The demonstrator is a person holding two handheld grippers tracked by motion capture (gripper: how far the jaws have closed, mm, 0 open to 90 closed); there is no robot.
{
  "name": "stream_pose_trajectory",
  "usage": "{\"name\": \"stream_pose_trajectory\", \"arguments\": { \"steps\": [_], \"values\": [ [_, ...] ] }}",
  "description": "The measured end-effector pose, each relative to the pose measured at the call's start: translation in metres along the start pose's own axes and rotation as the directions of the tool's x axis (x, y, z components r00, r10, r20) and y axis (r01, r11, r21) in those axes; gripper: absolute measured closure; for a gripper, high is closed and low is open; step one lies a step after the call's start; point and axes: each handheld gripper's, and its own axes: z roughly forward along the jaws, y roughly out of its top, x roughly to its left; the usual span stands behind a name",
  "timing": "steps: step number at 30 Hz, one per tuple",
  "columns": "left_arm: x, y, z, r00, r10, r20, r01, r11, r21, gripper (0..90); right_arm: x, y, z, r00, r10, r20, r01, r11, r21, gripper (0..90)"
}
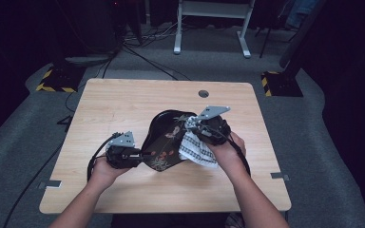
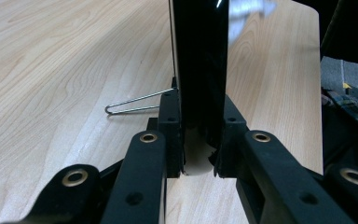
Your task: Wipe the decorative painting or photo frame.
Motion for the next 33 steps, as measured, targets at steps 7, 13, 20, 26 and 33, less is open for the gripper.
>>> {"name": "stream_pose_trajectory", "arguments": {
  "steps": [7, 13, 20, 26, 33],
  "values": [
    [0.0, 0.0, 0.0, 1.0, 0.002, 0.003, -0.002, 1.0, -0.002, 77.2, -0.008, 0.01, -0.01, 0.9999, 0.011, 0.011, -0.01, 0.999, -0.045, 80.3],
    [0.0, 0.001, 0.001, 1.0, -0.002, 0.0, 0.002, 1.0, -0.003, 77.0, -0.005, -0.008, 0.005, 0.9997, 0.022, -0.006, -0.022, 1.0, 0.006, 80.3],
    [-0.001, 0.002, 0.001, 1.0, 0.002, -0.006, -0.002, 1.0, 0.0, 76.7, -0.007, -0.004, 0.006, 0.9997, 0.019, -0.011, -0.019, 1.0, 0.013, 80.2],
    [-0.002, 0.002, 0.001, 0.9999, 0.01, -0.009, -0.01, 0.9999, 0.002, 76.3, -0.018, 0.007, -0.009, 0.9992, 0.04, -0.003, -0.04, 0.998, -0.044, 80.3],
    [-0.001, 0.003, 0.001, 1.0, 0.005, -0.003, -0.005, 1.0, 0.0, 76.2, -0.02, -0.01, 0.003, 0.998, 0.064, -0.002, -0.064, 0.998, -0.007, 80.3]
  ]
}}
